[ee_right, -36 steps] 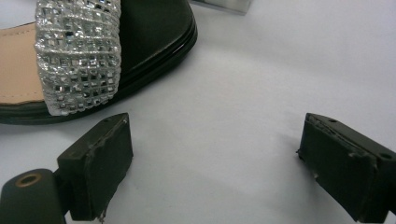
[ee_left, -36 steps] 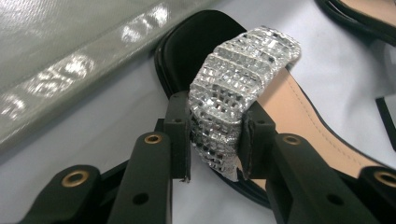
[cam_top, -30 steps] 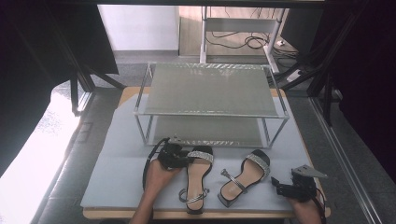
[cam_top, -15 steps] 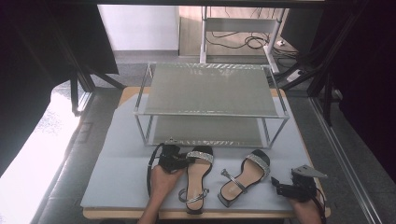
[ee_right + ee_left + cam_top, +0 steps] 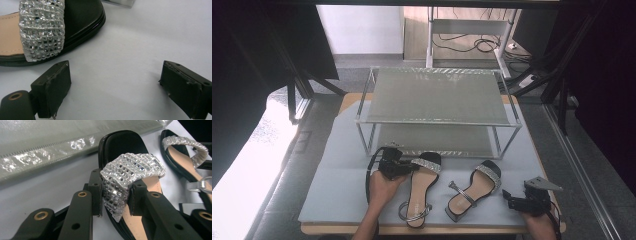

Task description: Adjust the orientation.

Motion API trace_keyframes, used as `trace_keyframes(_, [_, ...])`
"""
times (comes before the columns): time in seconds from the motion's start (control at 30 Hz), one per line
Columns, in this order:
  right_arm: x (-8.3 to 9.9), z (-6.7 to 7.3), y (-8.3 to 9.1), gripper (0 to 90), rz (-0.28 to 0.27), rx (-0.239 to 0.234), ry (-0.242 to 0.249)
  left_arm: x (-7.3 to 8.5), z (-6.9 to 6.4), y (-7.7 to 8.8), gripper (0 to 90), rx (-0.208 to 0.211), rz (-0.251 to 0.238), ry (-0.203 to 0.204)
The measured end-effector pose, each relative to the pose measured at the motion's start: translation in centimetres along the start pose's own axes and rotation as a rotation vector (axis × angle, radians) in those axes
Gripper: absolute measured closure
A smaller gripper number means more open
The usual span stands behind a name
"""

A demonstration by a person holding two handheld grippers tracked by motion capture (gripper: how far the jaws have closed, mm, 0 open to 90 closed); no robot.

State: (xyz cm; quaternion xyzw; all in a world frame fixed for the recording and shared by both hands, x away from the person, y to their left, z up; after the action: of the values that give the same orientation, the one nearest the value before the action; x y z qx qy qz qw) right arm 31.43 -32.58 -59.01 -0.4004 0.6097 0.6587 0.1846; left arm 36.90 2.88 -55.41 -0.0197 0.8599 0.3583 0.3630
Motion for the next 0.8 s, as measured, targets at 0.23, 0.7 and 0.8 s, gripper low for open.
trace_keyframes(0.23, [0.0, 0.0, 0.0, 9.6, 0.0, 0.0, 0.0, -0.8, -0.5, 1.4, 69.9, 0.041, -0.003, 0.016])
trace_keyframes(0.7, [0.0, 0.0, 0.0, 9.7, 0.0, 0.0, 0.0, -2.3, -1.9, 3.9, 70.0, 0.083, -0.013, 0.006])
trace_keyframes(0.8, [0.0, 0.0, 0.0, 9.7, -0.001, 0.001, 0.0, -2.9, -2.6, 4.7, 70.0, 0.101, -0.021, 0.004])
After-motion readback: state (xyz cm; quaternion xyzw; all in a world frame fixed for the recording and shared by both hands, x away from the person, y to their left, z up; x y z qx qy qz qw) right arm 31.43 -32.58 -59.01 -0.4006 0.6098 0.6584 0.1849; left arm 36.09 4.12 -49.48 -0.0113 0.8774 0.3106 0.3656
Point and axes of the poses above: each handheld gripper's, and its own axes: y roughly backward along the jaws, x roughly out of its underside, z roughly to its left, the point moved 10 cm from there along -y, roughly forward along the jaws, and after that the axes turned 5 degrees about x, right-handed, at the moved point
